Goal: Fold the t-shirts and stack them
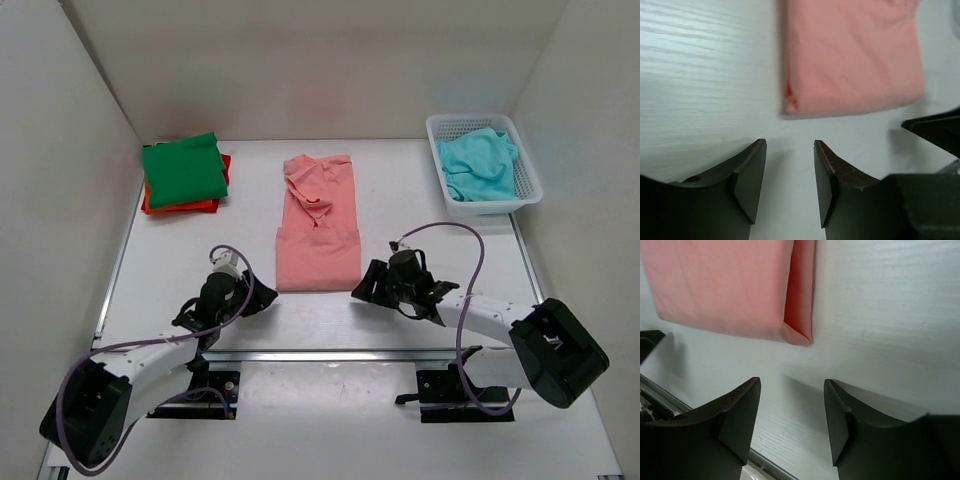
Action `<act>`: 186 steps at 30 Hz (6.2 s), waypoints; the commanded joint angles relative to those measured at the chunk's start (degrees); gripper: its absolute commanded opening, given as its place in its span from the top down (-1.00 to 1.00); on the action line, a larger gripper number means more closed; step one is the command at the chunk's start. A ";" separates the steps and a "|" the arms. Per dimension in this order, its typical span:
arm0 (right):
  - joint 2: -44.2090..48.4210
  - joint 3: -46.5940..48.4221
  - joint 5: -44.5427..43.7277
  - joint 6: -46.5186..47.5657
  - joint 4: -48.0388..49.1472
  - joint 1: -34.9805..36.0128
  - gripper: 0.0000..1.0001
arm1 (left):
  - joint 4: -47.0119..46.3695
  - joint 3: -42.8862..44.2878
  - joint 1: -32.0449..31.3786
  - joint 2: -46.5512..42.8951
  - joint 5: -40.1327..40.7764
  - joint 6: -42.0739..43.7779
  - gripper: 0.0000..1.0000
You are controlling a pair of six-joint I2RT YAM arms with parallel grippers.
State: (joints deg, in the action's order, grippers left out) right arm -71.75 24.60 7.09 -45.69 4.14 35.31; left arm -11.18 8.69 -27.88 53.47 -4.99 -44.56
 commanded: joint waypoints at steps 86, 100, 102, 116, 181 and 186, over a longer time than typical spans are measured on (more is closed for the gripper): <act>-12.35 42.43 20.33 21.86 -32.61 -5.24 1.00 | 28.06 28.56 9.94 0.82 -11.53 5.35 1.00; -47.12 89.24 21.04 29.00 -39.04 -16.41 1.00 | 12.95 54.21 17.50 32.72 -8.02 4.22 0.99; -55.90 100.74 20.24 28.21 -39.74 -17.72 0.62 | 11.71 60.53 18.90 43.94 -8.71 3.87 -0.13; -53.51 82.31 17.16 28.90 -20.24 -20.19 -0.08 | 5.03 59.45 20.85 52.26 -9.68 5.80 -0.97; -0.59 21.28 25.08 21.70 0.43 -25.47 -0.05 | 71.21 116.90 15.13 67.64 4.82 44.55 1.00; 3.01 19.35 24.55 20.56 0.43 -23.36 -0.02 | 73.13 124.36 19.17 68.17 4.82 46.75 1.00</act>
State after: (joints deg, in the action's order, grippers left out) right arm -71.72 44.91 32.21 -24.49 2.68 11.03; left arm 58.87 128.07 -10.98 125.25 -1.28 -0.21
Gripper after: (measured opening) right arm 0.516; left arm 0.276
